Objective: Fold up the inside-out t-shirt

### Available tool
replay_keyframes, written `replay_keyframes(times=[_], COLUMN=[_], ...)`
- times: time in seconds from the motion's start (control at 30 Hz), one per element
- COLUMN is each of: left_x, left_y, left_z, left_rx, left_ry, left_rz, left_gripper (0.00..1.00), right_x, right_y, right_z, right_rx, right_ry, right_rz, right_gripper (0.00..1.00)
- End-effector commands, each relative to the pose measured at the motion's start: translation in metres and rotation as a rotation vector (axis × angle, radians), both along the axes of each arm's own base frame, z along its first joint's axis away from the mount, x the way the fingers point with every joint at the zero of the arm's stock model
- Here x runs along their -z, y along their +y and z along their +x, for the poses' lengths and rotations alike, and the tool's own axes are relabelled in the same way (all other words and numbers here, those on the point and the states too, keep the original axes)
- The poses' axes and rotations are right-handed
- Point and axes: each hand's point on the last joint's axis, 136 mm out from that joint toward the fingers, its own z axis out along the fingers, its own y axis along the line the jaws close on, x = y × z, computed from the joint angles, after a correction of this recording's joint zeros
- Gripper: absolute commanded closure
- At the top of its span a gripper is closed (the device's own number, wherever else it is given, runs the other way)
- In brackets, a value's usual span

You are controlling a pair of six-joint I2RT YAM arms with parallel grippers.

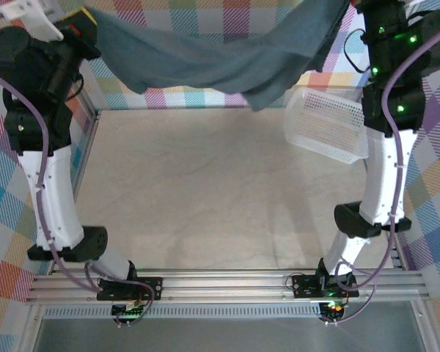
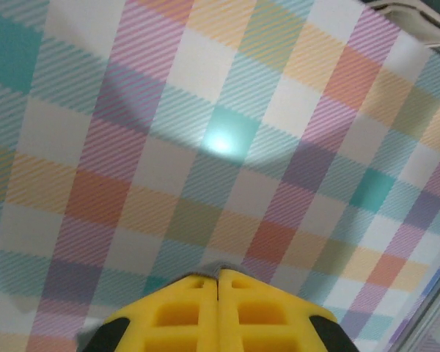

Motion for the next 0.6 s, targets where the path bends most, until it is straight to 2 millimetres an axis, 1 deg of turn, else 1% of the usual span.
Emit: replay_keyframes(times=[0.0, 0.03, 0.1, 0.13, 0.17, 0.2, 0.27, 0.3, 0.37, 0.4, 0.5, 0.57], left_x=[0.084, 0.118, 0.184, 0.214, 0.249, 0.279, 0.330, 0.353, 0.389, 0.405, 0.433, 0.439], left_y=[-0.001, -0.002, -0.001, -0.001, -0.001, -0.001, 0.003, 0.009, 0.019, 0.023, 0.034, 0.041], left_z=[0.032, 0.036, 0.035, 0.034, 0.030, 0.024, 0.010, 0.000, -0.018, -0.027, -0.047, -0.056], left_rx=[0.008, 0.014, 0.009, 0.009, 0.004, 0.007, -0.025, -0.067, -0.131, -0.160, -0.234, -0.276], left_ry=[0.141, 0.182, 0.266, 0.318, 0.385, 0.436, 0.522, 0.560, 0.626, 0.654, 0.701, 0.716], left_rz=[0.012, 0.004, -0.037, -0.056, -0.089, -0.117, -0.162, -0.179, -0.216, -0.226, -0.245, -0.240], left_gripper=[1.00, 1.00, 1.00, 1.00, 1.00, 1.00, 1.00, 1.00, 1.00, 1.00, 1.00, 1.00], right_x=[0.087, 0.124, 0.221, 0.269, 0.319, 0.364, 0.438, 0.466, 0.503, 0.515, 0.536, 0.549], right_y=[0.034, 0.044, 0.059, 0.063, 0.063, 0.063, 0.058, 0.052, 0.039, 0.034, 0.016, 0.004], right_z=[0.036, 0.044, 0.057, 0.058, 0.057, 0.052, 0.037, 0.028, 0.012, 0.004, -0.016, -0.031], right_rx=[-0.143, -0.189, -0.271, -0.301, -0.318, -0.329, -0.322, -0.301, -0.240, -0.214, -0.126, -0.068], right_ry=[0.293, 0.380, 0.549, 0.631, 0.710, 0.786, 0.927, 0.993, 1.082, 1.111, 1.171, 1.230], right_rz=[-0.143, -0.180, -0.222, -0.213, -0.191, -0.160, -0.123, -0.102, -0.068, -0.050, 0.001, 0.062], right_gripper=[1.00, 1.00, 1.00, 1.00, 1.00, 1.00, 1.00, 1.00, 1.00, 1.00, 1.00, 1.00])
